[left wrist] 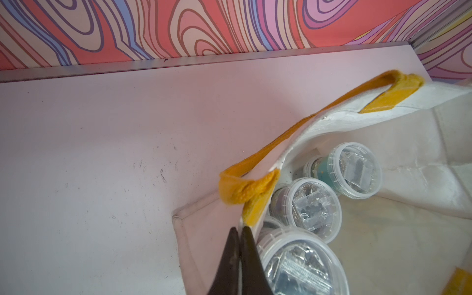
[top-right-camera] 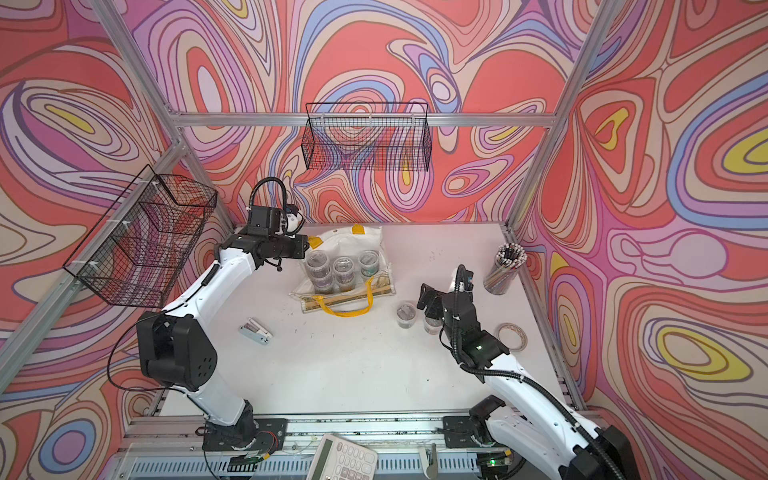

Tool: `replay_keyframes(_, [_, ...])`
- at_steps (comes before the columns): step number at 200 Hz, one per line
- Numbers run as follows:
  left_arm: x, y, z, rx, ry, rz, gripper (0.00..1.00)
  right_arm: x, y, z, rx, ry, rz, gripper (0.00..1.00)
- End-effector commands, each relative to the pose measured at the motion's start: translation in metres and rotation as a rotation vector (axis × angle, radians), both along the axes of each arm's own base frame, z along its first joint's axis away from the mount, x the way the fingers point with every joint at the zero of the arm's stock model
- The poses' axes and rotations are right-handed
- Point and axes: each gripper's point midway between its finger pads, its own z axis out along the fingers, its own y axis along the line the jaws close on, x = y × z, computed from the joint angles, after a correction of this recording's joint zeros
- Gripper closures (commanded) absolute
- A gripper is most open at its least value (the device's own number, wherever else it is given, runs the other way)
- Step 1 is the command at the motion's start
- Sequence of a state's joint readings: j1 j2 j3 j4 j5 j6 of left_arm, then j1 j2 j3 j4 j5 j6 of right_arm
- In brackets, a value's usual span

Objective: Take out the seed jars from the canvas bag
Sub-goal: Pick up the seed jar from the canvas bag.

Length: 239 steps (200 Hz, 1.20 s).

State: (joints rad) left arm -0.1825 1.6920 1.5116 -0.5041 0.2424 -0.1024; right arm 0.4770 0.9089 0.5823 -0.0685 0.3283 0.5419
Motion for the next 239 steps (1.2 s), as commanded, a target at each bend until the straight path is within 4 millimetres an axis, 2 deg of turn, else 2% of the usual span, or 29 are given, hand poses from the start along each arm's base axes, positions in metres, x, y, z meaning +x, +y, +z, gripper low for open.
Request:
replay_keyframes(1, [-0.013, 0.000, -0.005, -0.009, 0.044, -0.005, 1.00, 0.001, 0.008, 0.012, -0.027, 0.016, 0.043, 0.02])
replay_keyframes(23, [-0.014, 0.001, -0.004, -0.006, 0.040, -0.003, 1.00, 0.004, 0.024, 0.035, -0.026, -0.010, 0.083, 0.02])
replay_keyframes(35, [-0.014, 0.000, -0.004, -0.006, 0.040, -0.004, 1.00, 0.004, 0.039, 0.051, -0.036, -0.033, 0.115, 0.02])
replay_keyframes(64, [-0.014, 0.000, -0.003, -0.009, 0.039, -0.003, 1.00, -0.004, 0.090, 0.089, -0.141, -0.100, 0.185, 0.02])
replay_keyframes(87, [-0.014, 0.001, -0.002, -0.007, 0.037, -0.004, 1.00, -0.003, 0.130, 0.104, -0.166, -0.116, 0.264, 0.02])
replay_keyframes(113, [-0.015, 0.001, -0.002, -0.007, 0.035, -0.004, 1.00, 0.009, 0.159, 0.105, -0.170, -0.109, 0.324, 0.02])
replay_keyframes(134, [-0.014, 0.001, -0.004, -0.010, 0.036, -0.003, 1.00, 0.017, 0.191, 0.107, -0.155, -0.094, 0.410, 0.02])
replay_keyframes(186, [-0.015, 0.001, -0.003, -0.007, 0.036, -0.004, 1.00, 0.034, 0.254, 0.094, -0.137, -0.035, 0.578, 0.04])
replay_keyframes(213, [-0.014, 0.001, -0.004, -0.003, 0.037, -0.003, 1.00, 0.042, 0.275, 0.086, -0.128, -0.010, 0.624, 0.06])
replay_keyframes(239, [-0.013, 0.002, -0.005, 0.003, 0.042, -0.003, 1.00, 0.050, 0.291, 0.068, -0.138, 0.025, 0.645, 0.06])
